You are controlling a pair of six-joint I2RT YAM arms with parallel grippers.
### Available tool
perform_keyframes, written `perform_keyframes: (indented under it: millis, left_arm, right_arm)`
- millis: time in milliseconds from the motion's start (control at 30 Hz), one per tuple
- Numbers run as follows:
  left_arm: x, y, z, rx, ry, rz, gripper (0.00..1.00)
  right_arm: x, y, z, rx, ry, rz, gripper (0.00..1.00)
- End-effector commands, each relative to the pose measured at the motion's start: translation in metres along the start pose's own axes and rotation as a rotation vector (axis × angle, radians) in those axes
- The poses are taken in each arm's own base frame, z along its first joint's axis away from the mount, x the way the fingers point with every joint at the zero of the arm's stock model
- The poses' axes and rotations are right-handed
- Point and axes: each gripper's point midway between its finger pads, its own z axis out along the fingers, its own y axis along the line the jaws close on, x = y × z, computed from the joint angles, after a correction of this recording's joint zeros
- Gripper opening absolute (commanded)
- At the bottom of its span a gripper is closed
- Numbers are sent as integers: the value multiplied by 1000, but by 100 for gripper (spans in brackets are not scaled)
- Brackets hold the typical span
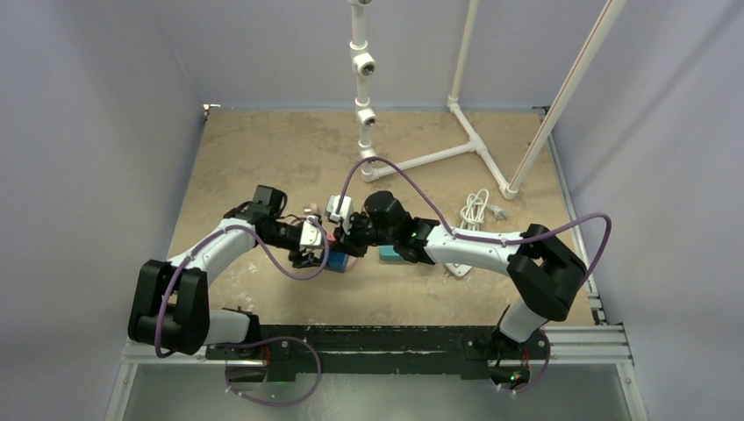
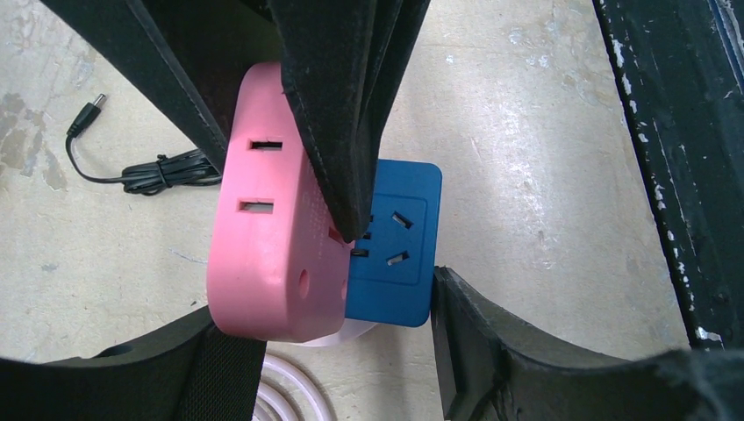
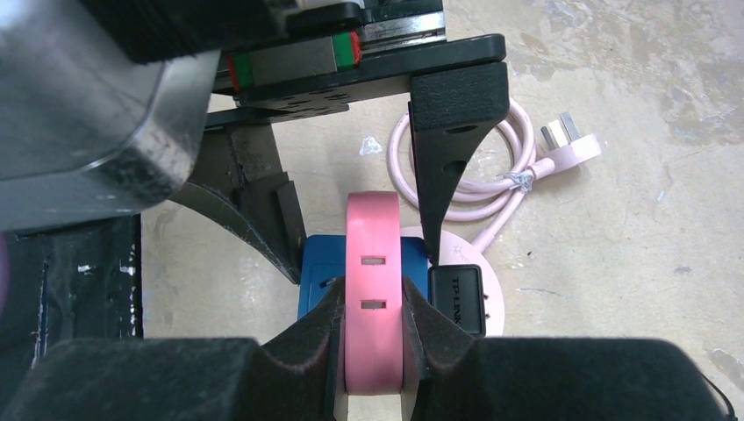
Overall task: Insert the plug
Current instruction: Insert the plug into the socket.
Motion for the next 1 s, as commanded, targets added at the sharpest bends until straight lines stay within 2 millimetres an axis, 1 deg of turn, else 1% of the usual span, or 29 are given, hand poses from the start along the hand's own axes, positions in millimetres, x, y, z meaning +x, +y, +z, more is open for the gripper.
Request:
perform_keyframes:
  millis: [0, 200, 333, 533, 700, 800, 867, 967]
  left_arm:
    - [5, 6, -7, -14, 34, -30, 0]
    - [8, 9, -9, -22, 45, -32, 0]
    - [10, 10, -9, -26, 52, -33, 0]
    - [11, 11, -11, -33, 59, -38, 0]
    - [12, 12, -12, -37, 64, -41, 0]
    - [12, 14, -16, -46, 71, -41, 0]
    - [14, 16, -19, -52, 77, -41, 0]
    - [15, 18, -21, -55, 82, -43, 0]
  right_arm:
    - [71, 29, -4, -77, 223, 79, 0]
    - [82, 33, -6, -82, 254, 95, 0]
    - [93, 40, -7, -93, 286, 99, 0]
    - [103, 46, -7, -101, 318, 110, 0]
    - [105, 45, -4, -91, 326, 122, 0]
    - [110, 48, -1, -102, 340, 138, 0]
    - [117, 49, -1, -108, 372, 147, 0]
    - [118, 50, 0, -106, 374, 127, 0]
